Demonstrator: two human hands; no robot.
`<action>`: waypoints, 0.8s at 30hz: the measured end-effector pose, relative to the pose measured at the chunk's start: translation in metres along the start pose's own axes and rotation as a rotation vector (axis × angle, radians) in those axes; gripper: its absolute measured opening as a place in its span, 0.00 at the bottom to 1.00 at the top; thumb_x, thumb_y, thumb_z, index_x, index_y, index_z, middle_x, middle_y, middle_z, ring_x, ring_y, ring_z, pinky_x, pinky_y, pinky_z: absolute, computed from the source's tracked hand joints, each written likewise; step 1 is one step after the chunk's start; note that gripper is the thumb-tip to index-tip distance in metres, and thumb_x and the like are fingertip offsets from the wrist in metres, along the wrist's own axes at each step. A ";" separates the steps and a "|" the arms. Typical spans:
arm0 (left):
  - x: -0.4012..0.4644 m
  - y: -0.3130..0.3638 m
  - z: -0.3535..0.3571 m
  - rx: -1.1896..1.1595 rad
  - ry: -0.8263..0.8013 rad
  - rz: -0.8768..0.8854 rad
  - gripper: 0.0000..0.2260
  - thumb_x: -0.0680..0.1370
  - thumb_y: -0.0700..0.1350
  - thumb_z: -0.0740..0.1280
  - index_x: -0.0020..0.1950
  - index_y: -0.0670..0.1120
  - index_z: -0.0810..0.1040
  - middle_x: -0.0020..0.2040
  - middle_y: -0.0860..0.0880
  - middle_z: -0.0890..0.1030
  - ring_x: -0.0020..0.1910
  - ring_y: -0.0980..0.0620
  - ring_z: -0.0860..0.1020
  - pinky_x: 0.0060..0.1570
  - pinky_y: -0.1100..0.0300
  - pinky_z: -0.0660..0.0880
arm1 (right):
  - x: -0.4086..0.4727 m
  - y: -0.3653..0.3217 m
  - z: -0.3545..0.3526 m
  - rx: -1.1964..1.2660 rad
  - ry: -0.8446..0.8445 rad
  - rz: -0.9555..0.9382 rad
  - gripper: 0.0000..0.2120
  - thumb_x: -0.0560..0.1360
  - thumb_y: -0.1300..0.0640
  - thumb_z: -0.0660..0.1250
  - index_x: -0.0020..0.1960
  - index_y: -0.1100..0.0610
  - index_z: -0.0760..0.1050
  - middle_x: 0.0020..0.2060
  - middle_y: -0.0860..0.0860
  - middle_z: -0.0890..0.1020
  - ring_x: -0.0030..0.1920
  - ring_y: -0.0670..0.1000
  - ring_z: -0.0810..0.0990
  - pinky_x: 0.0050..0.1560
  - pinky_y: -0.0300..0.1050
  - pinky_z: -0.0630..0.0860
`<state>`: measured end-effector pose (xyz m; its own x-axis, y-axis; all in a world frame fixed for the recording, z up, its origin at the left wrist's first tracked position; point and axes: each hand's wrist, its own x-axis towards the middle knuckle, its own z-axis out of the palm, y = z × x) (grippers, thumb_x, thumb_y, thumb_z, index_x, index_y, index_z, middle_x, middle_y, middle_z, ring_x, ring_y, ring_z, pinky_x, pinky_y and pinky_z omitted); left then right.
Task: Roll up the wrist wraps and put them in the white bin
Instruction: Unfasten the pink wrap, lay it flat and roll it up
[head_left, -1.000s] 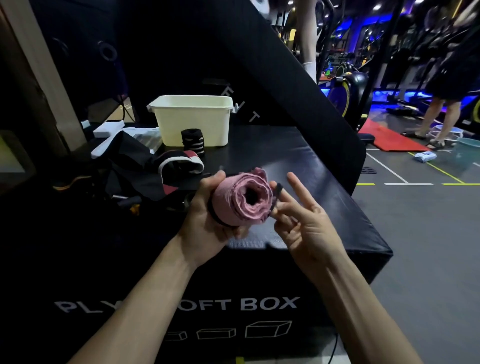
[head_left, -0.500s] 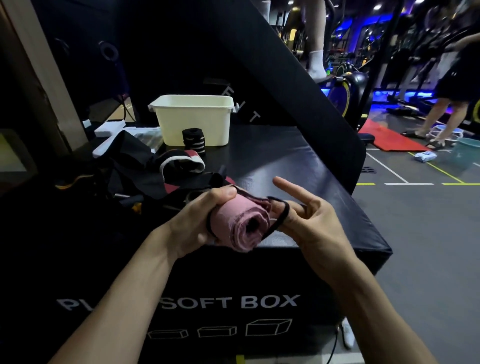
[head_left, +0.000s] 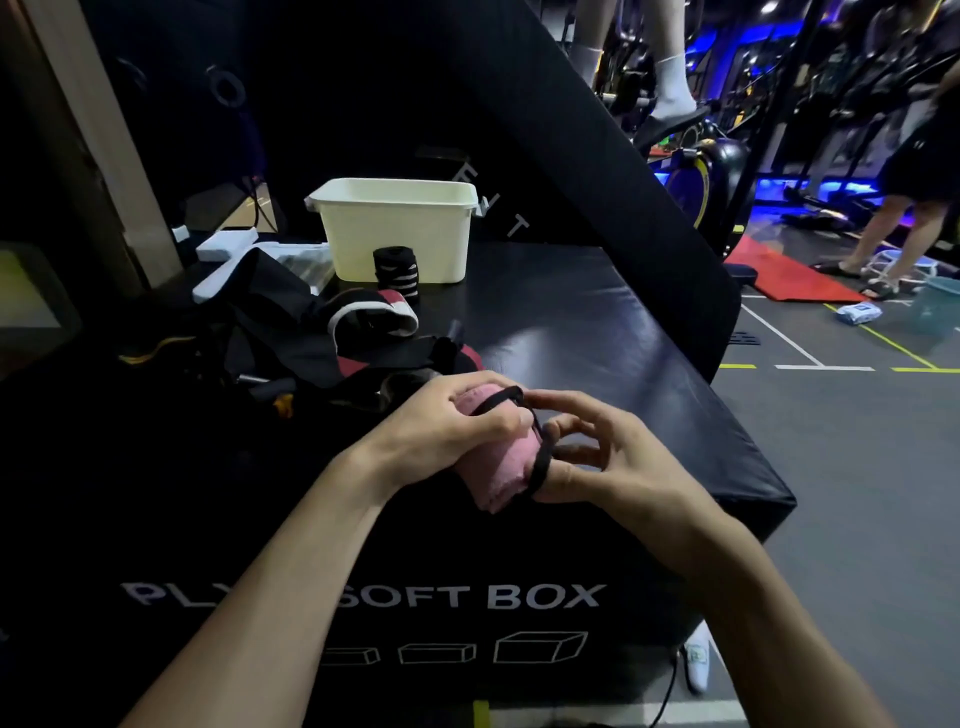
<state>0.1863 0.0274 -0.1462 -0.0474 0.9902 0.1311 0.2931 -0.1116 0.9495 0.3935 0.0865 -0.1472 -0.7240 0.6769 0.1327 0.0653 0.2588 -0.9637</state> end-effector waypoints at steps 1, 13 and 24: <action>0.000 0.001 0.001 -0.034 -0.034 -0.016 0.20 0.70 0.56 0.74 0.58 0.48 0.84 0.50 0.46 0.85 0.51 0.53 0.81 0.57 0.55 0.76 | 0.000 0.001 -0.001 0.088 -0.026 0.031 0.29 0.68 0.61 0.78 0.67 0.46 0.78 0.49 0.57 0.77 0.50 0.55 0.81 0.58 0.60 0.79; 0.005 -0.003 0.004 -0.117 -0.214 -0.159 0.38 0.65 0.60 0.78 0.74 0.55 0.71 0.68 0.49 0.79 0.66 0.53 0.79 0.70 0.51 0.74 | -0.002 0.000 0.001 0.241 -0.198 0.156 0.31 0.70 0.65 0.70 0.70 0.45 0.74 0.66 0.57 0.78 0.62 0.60 0.80 0.59 0.68 0.78; 0.009 0.014 0.023 -0.180 0.230 0.096 0.19 0.74 0.57 0.74 0.60 0.49 0.79 0.55 0.46 0.83 0.49 0.53 0.82 0.43 0.58 0.80 | 0.010 0.004 -0.002 0.473 0.266 0.137 0.23 0.66 0.58 0.73 0.61 0.53 0.79 0.57 0.59 0.84 0.51 0.55 0.85 0.45 0.54 0.83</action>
<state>0.2123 0.0363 -0.1383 -0.2485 0.9320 0.2640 0.1337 -0.2369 0.9623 0.3882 0.0952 -0.1490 -0.5280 0.8492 -0.0061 -0.2134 -0.1396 -0.9670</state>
